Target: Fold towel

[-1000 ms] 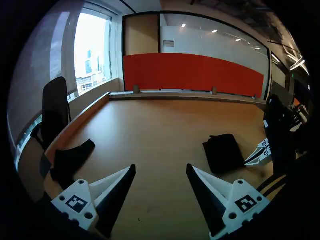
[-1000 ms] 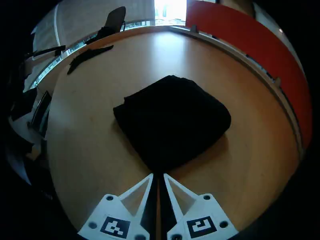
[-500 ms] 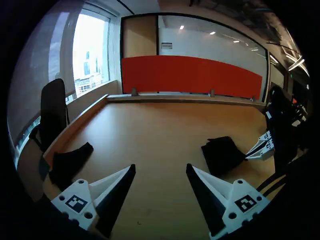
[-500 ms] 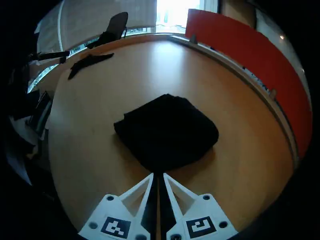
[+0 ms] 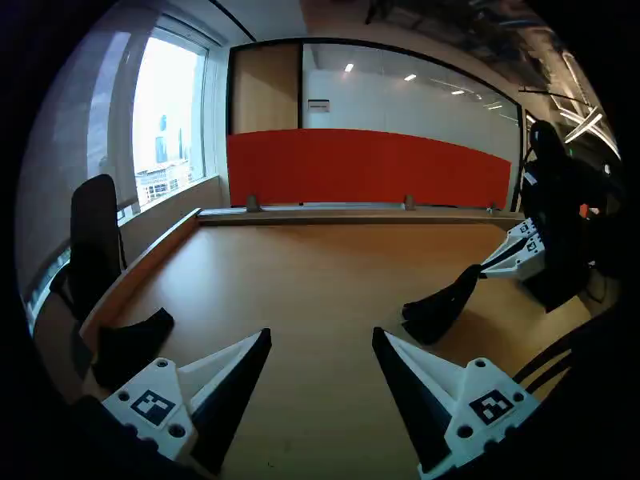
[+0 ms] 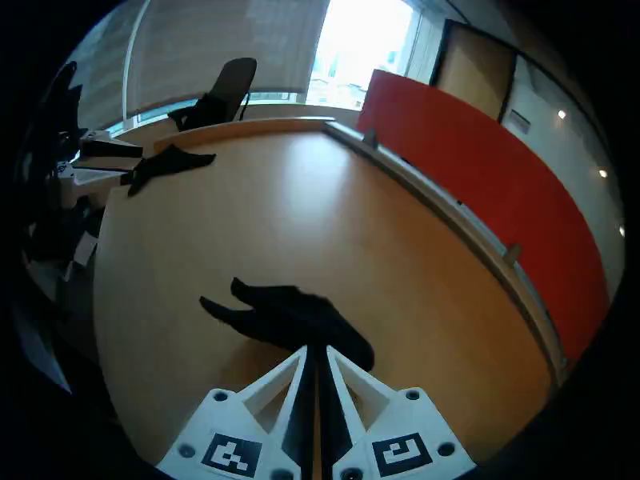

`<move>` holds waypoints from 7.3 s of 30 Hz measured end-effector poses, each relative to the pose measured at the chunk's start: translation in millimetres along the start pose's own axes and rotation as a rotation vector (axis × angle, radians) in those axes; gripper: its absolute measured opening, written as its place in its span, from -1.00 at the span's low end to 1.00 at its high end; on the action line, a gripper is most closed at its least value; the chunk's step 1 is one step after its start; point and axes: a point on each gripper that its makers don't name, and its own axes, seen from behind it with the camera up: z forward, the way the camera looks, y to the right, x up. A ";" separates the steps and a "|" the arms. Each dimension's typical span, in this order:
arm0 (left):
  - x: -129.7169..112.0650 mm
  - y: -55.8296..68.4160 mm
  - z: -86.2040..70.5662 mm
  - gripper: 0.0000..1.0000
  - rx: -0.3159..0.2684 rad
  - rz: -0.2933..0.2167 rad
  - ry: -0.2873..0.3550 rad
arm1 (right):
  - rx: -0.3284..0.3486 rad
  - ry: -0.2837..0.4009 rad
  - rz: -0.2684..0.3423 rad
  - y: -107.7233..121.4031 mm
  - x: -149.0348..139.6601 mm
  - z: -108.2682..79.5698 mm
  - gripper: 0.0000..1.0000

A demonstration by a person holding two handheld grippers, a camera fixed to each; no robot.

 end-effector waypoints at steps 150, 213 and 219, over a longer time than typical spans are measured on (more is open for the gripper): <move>28.5 73.1 15.9 0.87 -0.108 0.091 -0.018 | -0.351 -0.309 0.319 236.9 -301.7 -282.8 -0.97; 32.4 84.7 29.2 0.87 -0.121 0.115 -0.039 | -0.401 -0.308 0.550 202.9 -361.5 -258.8 0.57; 32.2 81.0 28.3 0.87 -0.113 0.113 -0.037 | -0.406 -0.276 0.549 217.3 -345.2 -253.0 0.57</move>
